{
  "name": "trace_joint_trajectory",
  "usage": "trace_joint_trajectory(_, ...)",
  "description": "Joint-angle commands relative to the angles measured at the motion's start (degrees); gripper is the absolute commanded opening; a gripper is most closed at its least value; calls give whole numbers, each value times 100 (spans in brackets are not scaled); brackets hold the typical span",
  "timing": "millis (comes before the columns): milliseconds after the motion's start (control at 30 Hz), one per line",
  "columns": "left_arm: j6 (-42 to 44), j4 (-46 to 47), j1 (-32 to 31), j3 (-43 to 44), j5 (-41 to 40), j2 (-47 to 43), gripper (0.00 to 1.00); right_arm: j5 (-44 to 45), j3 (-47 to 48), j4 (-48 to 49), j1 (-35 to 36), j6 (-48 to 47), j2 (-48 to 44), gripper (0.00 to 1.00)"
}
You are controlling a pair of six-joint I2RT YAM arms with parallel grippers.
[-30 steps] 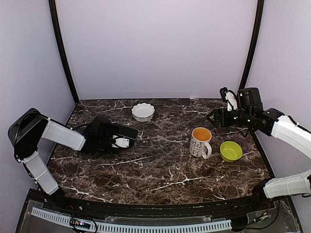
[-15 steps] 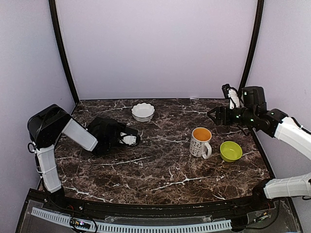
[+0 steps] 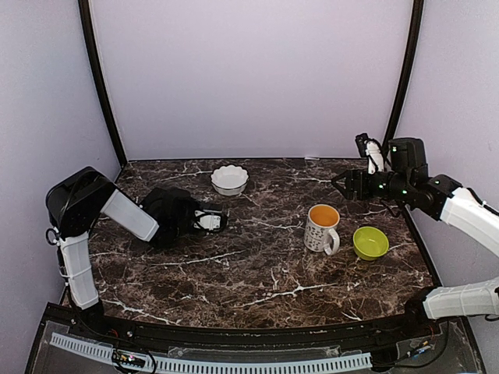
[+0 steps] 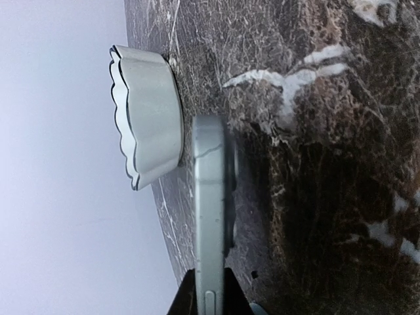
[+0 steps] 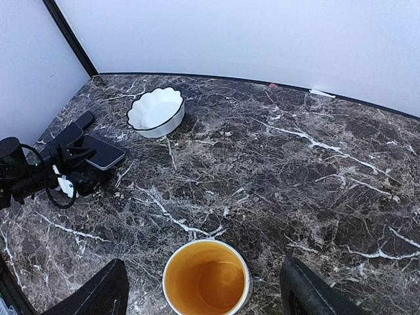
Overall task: Put the phone into the phone case
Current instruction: Pick up the phone from the phone, then pass from the left arm to the right
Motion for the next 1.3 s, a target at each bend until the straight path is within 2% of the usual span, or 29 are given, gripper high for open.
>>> trace_joint_trajectory(0,-394,-348,-124,-10,-45,-138,0,-64,182,207,51,6,-111,80)
trace_joint_trajectory(100,-693,-328,-267,102,-160,-378,0,-50,250,162,50,41,-174,80)
trace_joint_trajectory(167,-1314,-545,-328,307,-235,-660,0,-48,319,120,50,68,-203,80)
trace_joint_trajectory(267,-2896,-1442,-355,725,49,-1236,0,-142,447,76,58,110,-261,80)
trace_joint_trajectory(300,-3221,-1836,-357,892,319,-1570,0,-209,474,96,65,135,-284,80)
trace_joint_trajectory(367,-4571,-2195,-357,1015,848,-2073,0,-378,504,227,95,199,-322,79)
trace_joint_trajectory(467,-5681,-2324,-352,908,2144,-2857,0,-590,498,621,304,322,-295,77)
trace_joint_trajectory(500,-6250,-2284,-355,871,2356,-2993,0,-625,505,754,410,344,-254,77)
trace_joint_trajectory(633,-7771,-1517,-356,493,3701,-3604,0,-522,697,1273,1022,570,114,76)
trace_joint_trajectory(733,-8752,-379,-356,114,4707,-3804,0,-558,953,1736,1638,580,547,76)
trace_joint_trajectory(800,-9508,134,-358,8,5229,-3814,0,-925,1119,2054,1967,435,852,78)
trace_joint_trajectory(933,-10483,1171,-382,-104,6154,-3768,0,-1728,1148,2787,2293,271,1225,80)
trace_joint_trajectory(1100,-11007,1754,-575,-132,6535,-3669,0,-2444,1060,3583,2588,296,1638,77)
trace_joint_trajectory(1267,-11592,2495,-686,-225,6649,-3423,0,-2740,926,4252,2607,533,1815,58)
